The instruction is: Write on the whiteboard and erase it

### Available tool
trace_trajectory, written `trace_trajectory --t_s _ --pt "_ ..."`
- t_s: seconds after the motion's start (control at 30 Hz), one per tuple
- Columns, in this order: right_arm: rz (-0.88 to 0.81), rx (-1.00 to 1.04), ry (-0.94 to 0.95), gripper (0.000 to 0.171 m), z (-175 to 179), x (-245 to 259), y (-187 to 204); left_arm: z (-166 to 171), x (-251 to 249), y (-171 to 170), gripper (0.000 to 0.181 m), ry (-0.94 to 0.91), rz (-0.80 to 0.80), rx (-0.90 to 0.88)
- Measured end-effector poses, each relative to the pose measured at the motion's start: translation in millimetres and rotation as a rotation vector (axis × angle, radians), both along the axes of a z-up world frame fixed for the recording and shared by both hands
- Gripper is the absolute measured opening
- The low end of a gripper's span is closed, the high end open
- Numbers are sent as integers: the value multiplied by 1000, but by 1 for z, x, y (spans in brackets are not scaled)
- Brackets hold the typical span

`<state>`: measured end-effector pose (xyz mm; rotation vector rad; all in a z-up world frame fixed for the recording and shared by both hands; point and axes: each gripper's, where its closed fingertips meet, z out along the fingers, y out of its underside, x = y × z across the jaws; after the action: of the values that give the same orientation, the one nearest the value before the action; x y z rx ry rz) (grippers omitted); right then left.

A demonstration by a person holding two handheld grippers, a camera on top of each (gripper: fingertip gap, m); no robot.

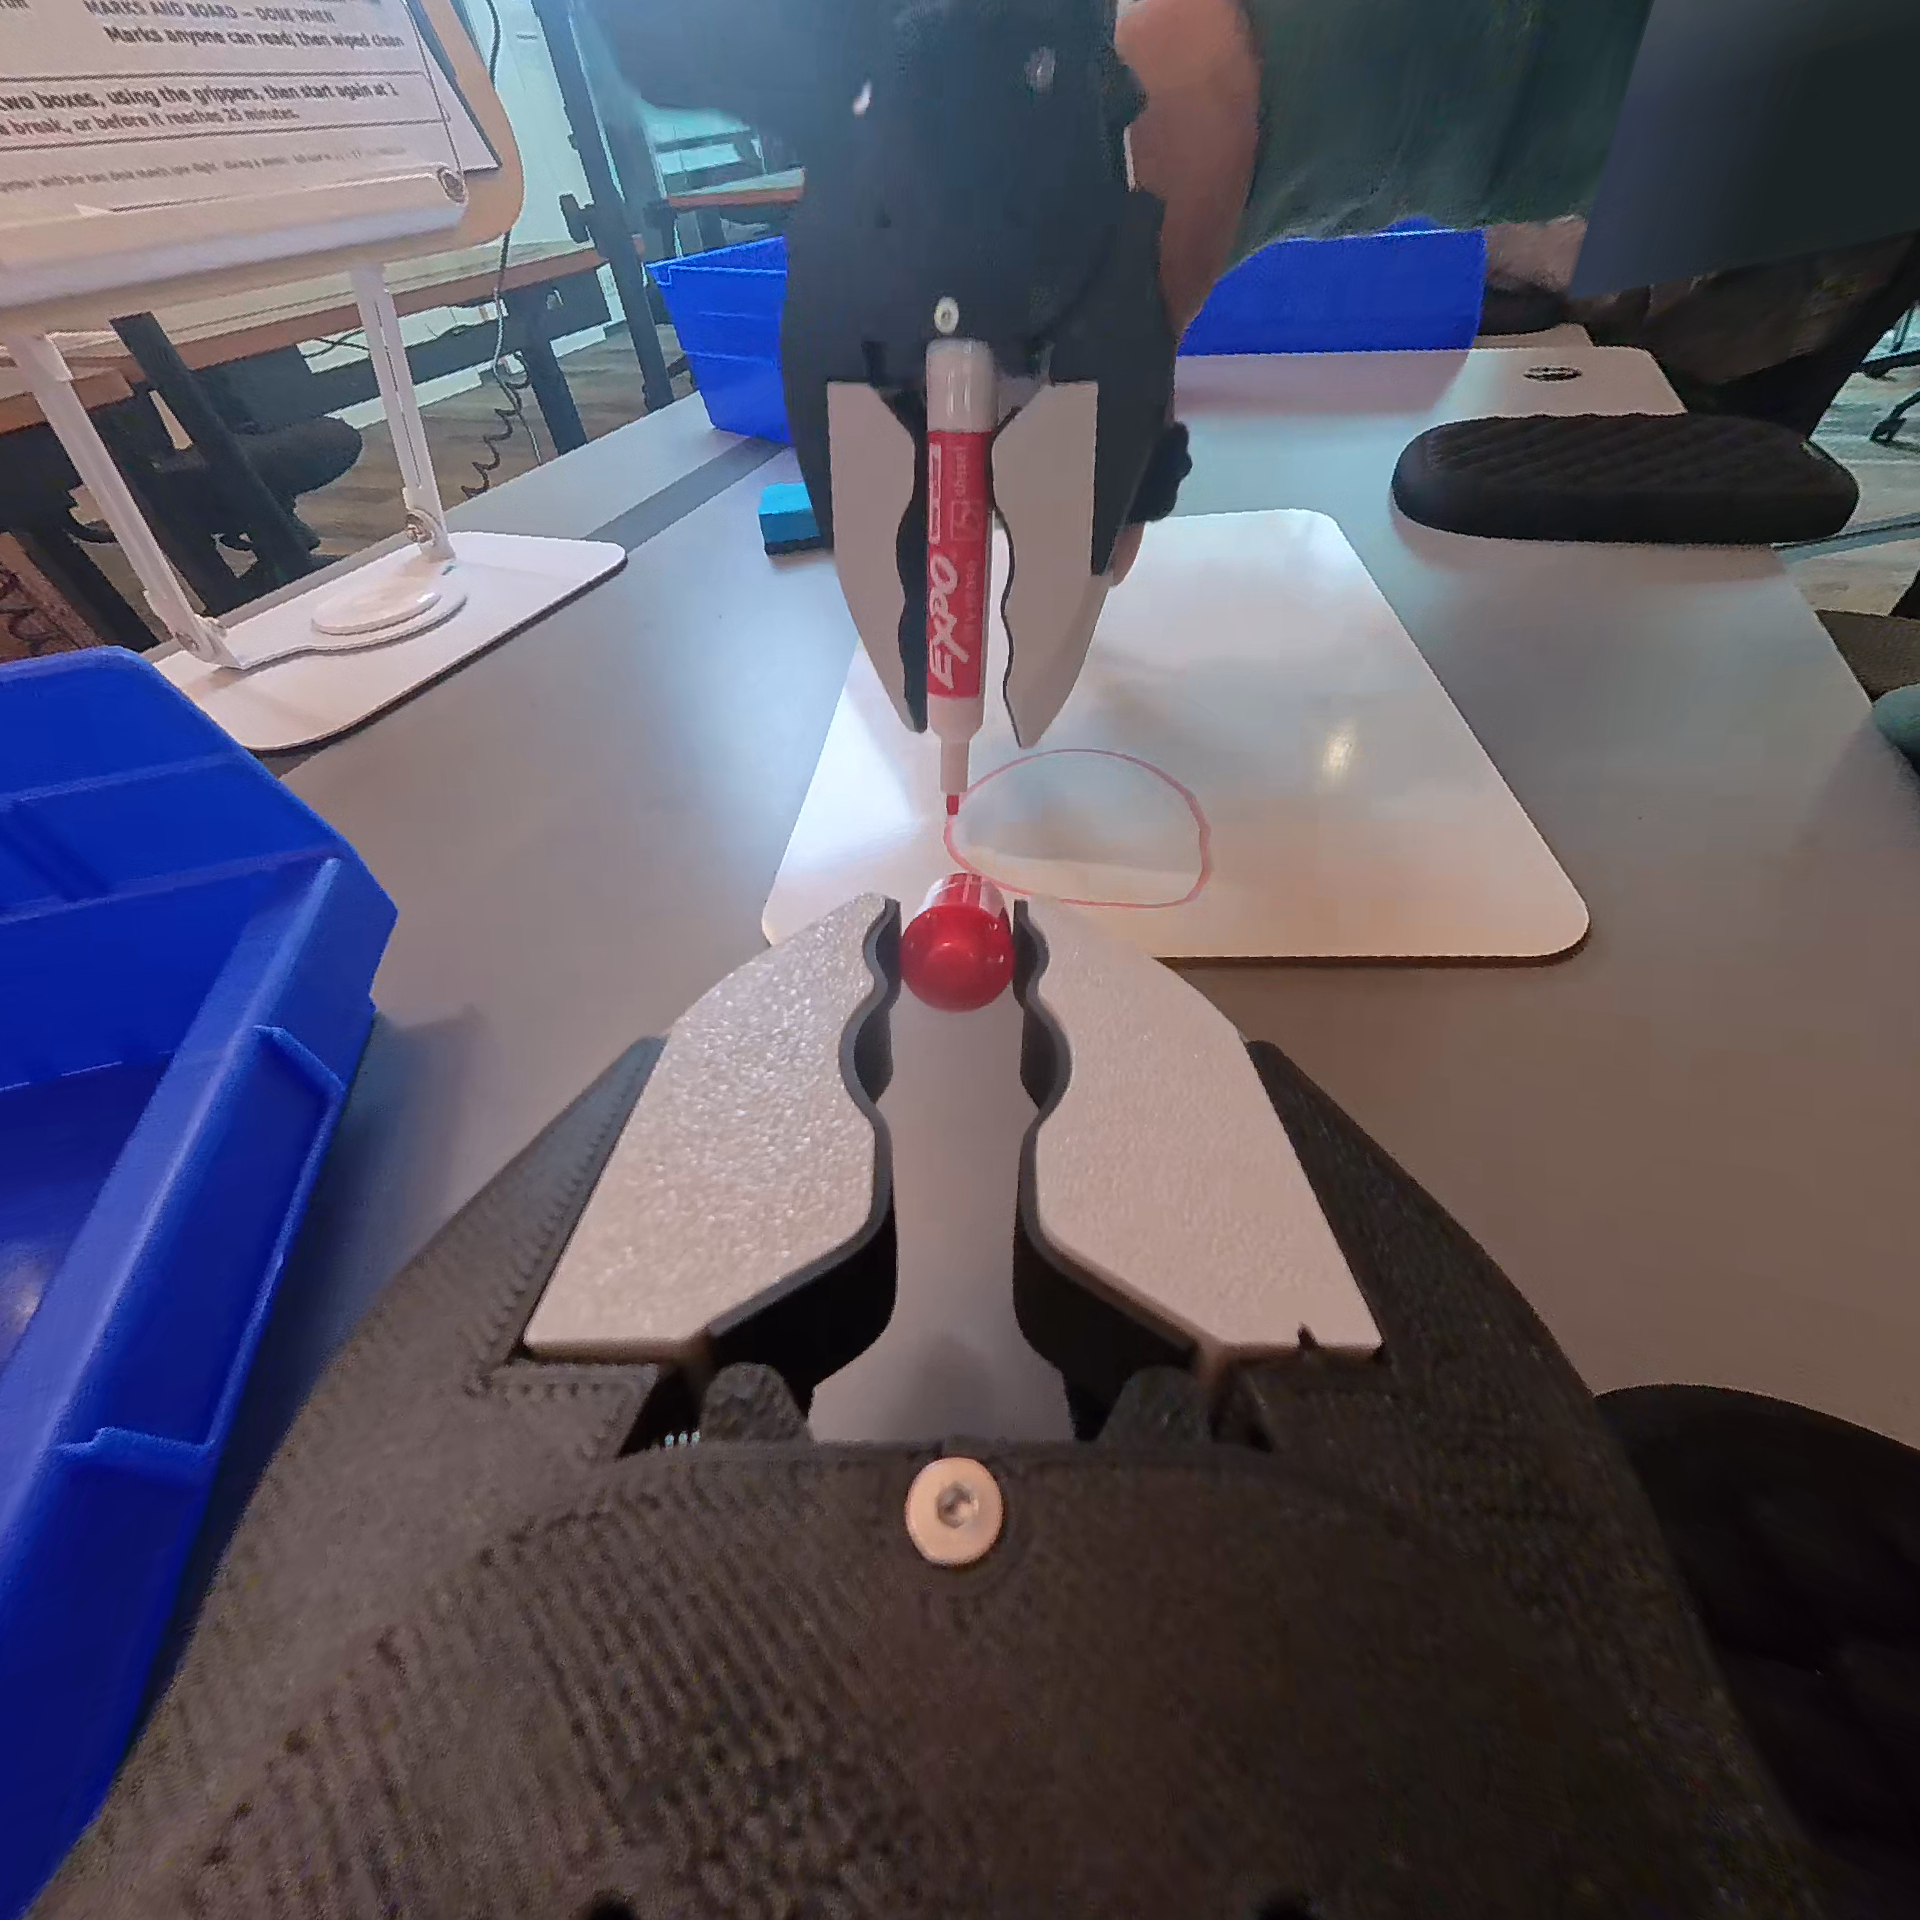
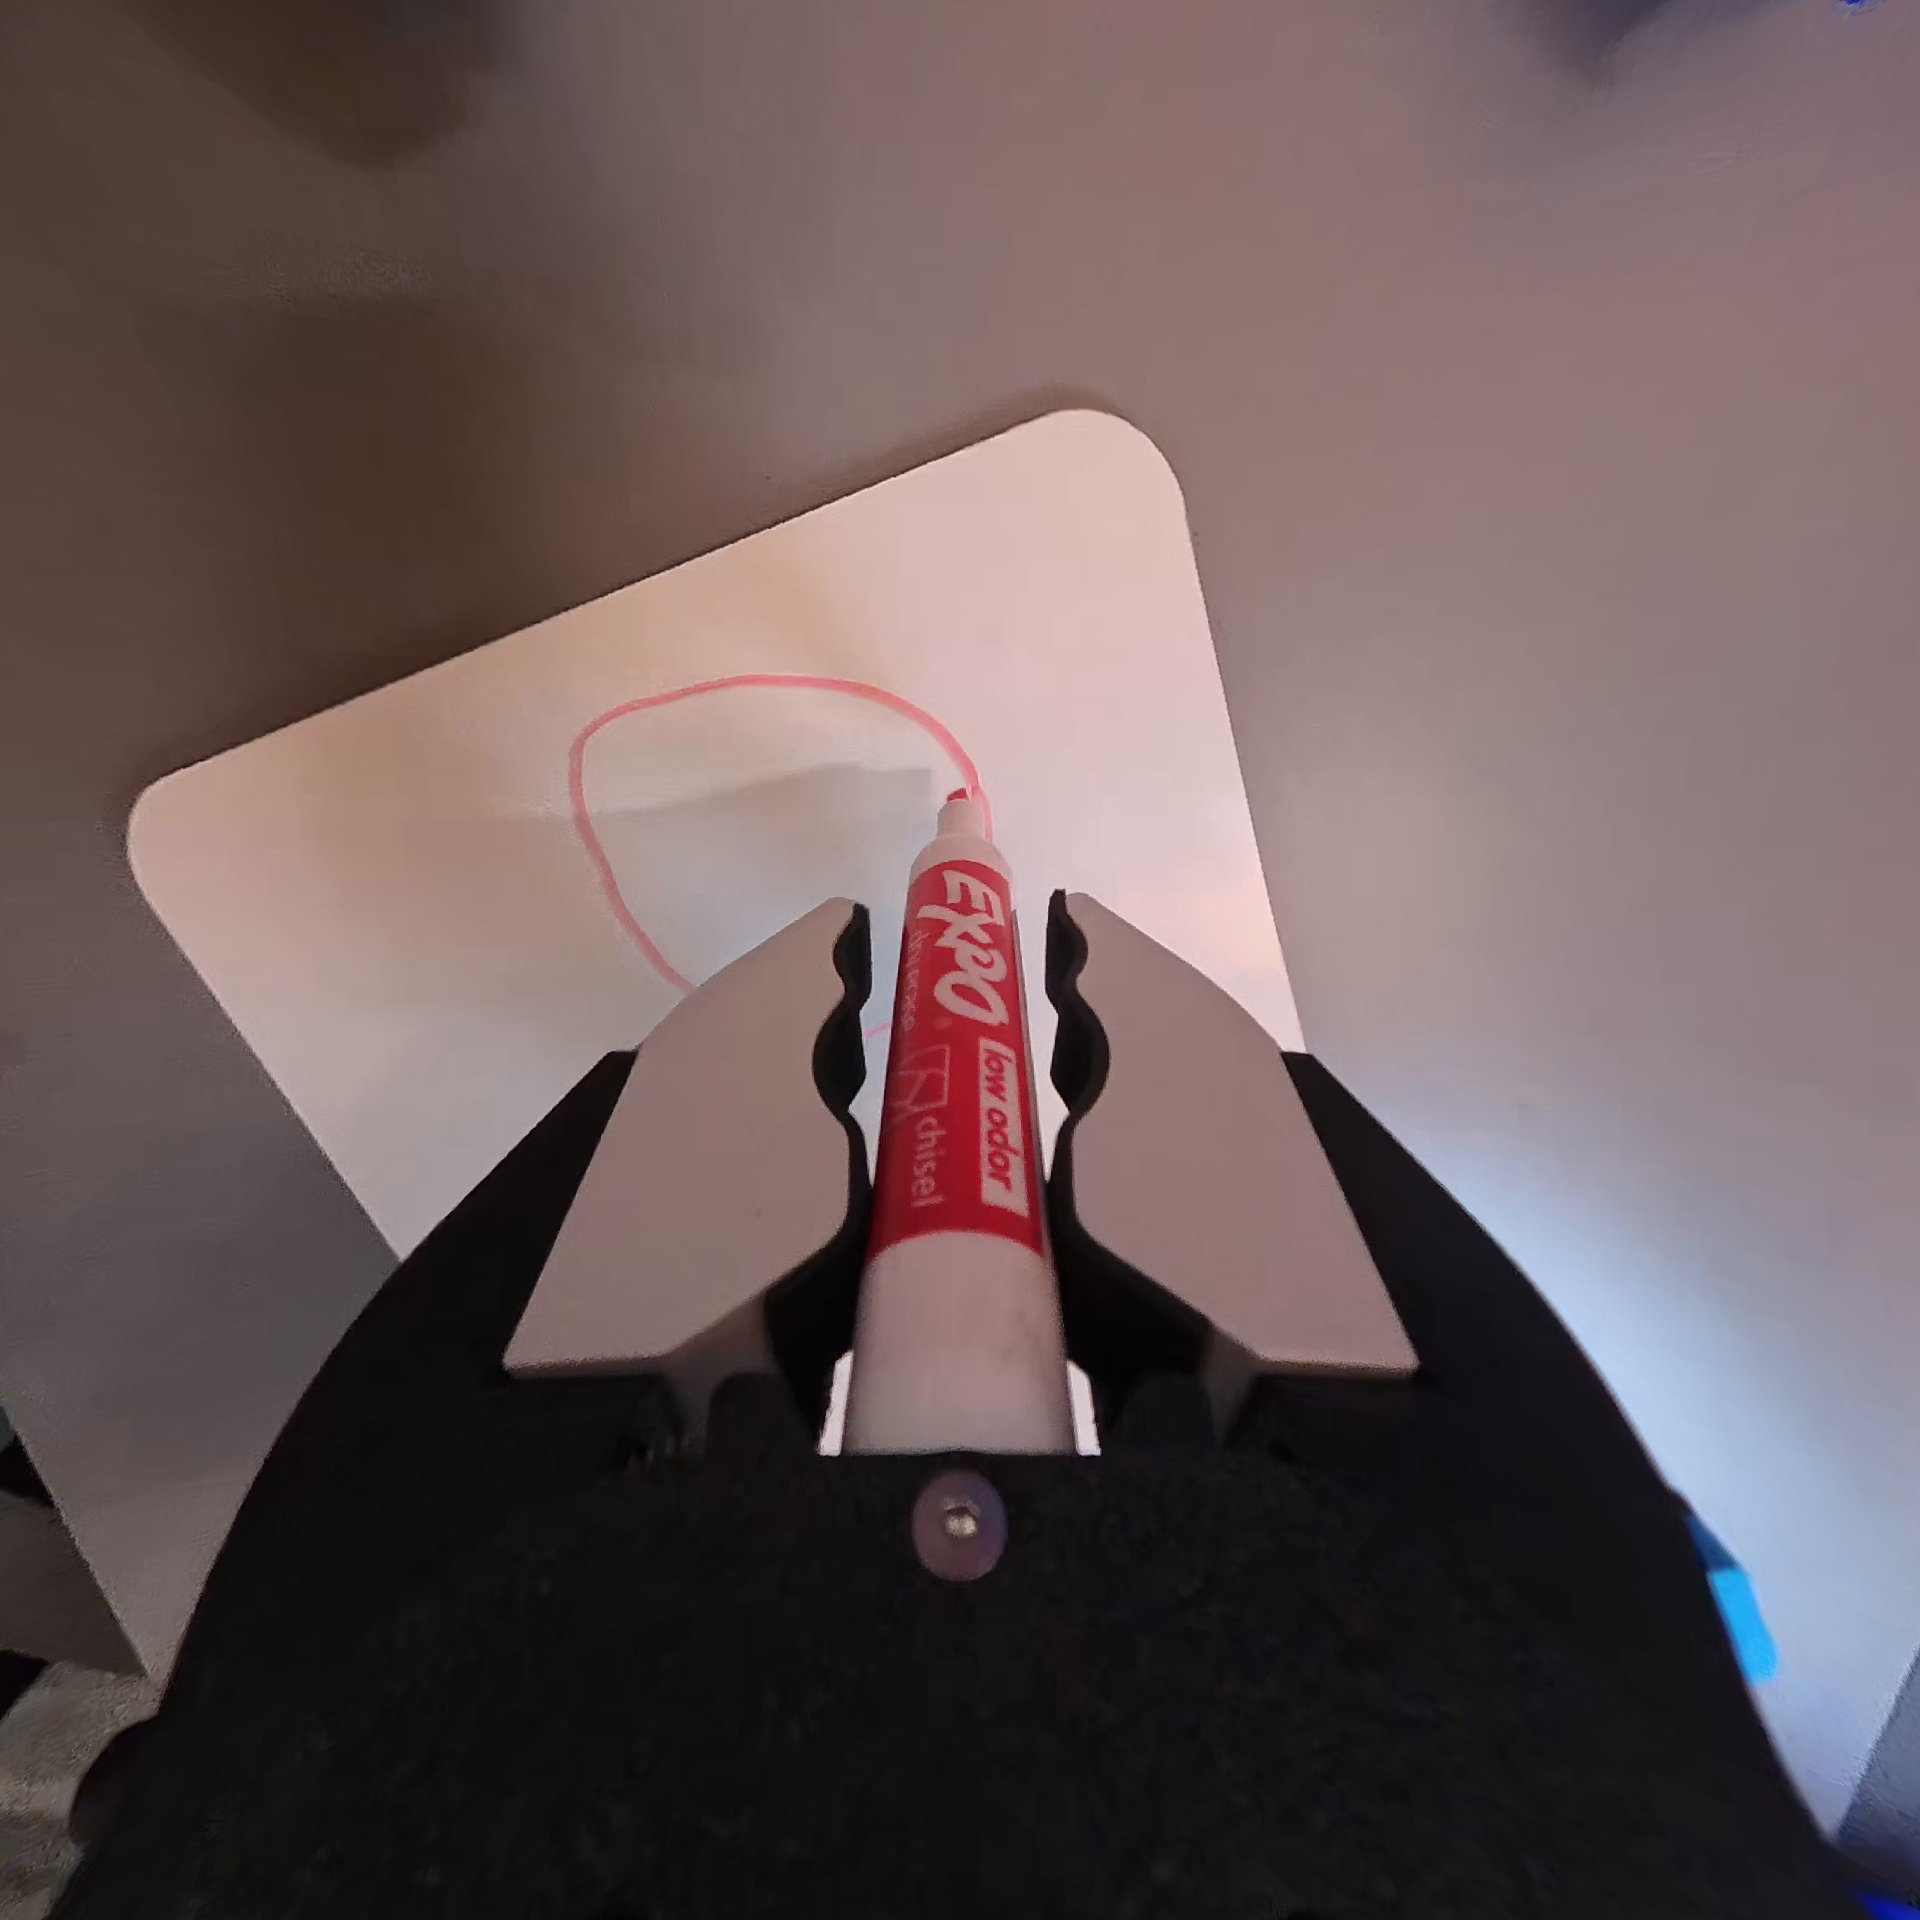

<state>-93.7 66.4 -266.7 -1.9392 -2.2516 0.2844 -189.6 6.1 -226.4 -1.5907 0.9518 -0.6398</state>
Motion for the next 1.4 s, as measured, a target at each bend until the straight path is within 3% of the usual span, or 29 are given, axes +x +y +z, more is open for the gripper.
trace_trajectory --t_s 0.27,0.6,1.0,1.4 --pt "-84 2 75 33 12 26 -4 0 -1 2 20 -6 7 -4" --pt "-44 -15 123 34 10 11 -22 0 0 2 20 5 8 7" --pt "-148 72 54 34 -2 54 23 0 -1 3 20 6 12 7" --pt "-154 64 17 34 -10 57 29 -1 -2 3 20 11 13 9"
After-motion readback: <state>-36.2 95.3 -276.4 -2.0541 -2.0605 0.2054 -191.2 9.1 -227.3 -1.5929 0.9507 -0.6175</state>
